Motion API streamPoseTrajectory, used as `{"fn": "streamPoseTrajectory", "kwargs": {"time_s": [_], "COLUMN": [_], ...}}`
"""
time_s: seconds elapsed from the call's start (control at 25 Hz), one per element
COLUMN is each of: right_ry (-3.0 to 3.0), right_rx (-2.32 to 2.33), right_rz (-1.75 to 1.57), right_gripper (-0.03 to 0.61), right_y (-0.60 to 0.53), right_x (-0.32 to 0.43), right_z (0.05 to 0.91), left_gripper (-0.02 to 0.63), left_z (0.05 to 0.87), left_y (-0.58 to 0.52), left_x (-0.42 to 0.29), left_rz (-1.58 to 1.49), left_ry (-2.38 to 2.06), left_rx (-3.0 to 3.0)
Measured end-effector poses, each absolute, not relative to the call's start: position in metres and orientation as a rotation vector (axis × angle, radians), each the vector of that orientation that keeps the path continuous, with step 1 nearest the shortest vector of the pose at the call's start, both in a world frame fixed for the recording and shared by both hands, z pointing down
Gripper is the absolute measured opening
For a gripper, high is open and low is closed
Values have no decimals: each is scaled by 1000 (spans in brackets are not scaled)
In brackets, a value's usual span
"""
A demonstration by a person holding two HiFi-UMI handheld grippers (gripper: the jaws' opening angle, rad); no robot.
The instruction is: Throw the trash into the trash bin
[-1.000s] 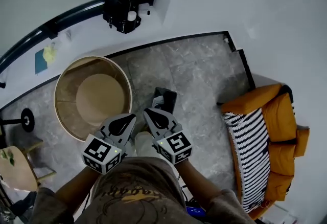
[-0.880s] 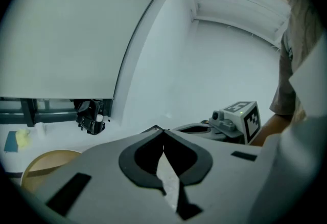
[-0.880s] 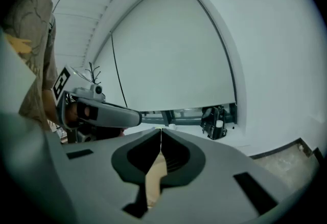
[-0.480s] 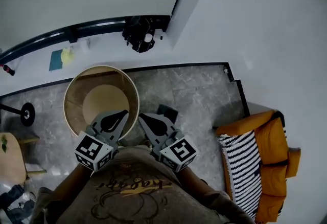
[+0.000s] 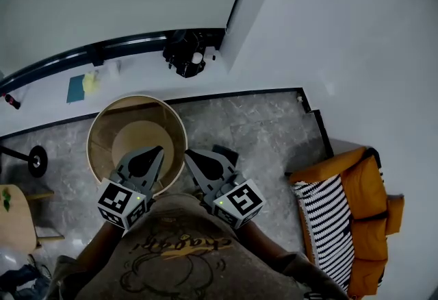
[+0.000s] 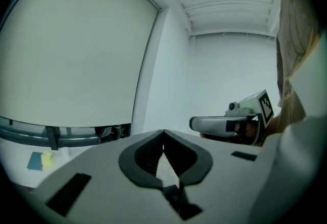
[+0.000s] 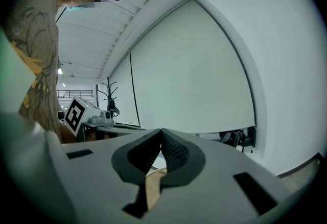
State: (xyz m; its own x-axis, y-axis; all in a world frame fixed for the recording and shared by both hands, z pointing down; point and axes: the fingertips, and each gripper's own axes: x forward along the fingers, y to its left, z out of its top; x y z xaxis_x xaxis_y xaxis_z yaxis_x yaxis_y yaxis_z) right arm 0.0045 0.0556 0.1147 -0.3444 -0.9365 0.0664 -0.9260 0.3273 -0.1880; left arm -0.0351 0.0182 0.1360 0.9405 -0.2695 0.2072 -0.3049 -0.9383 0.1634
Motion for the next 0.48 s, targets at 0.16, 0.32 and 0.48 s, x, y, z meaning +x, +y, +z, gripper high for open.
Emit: {"fn": "streamPoseTrajectory", "kwargs": {"time_s": [0.16, 0.32, 0.48], "right_ry": [2491, 2480, 2483], "right_rx": [-1793, -1780, -1802], "right_rz": [-317, -309, -309], "right_gripper": [18, 18, 18], "right_y": [53, 51, 47], "right_x": [9, 9, 13], "right_z": [118, 117, 123], "left_gripper": [19, 19, 18], "left_z": [133, 133, 138], "left_y": [13, 10, 7], "left_x": [-34, -35, -39], "left_rz": [244, 232, 260], "left_ry": [-455, -466, -487], "left_rx": [2900, 2909, 2886]}}
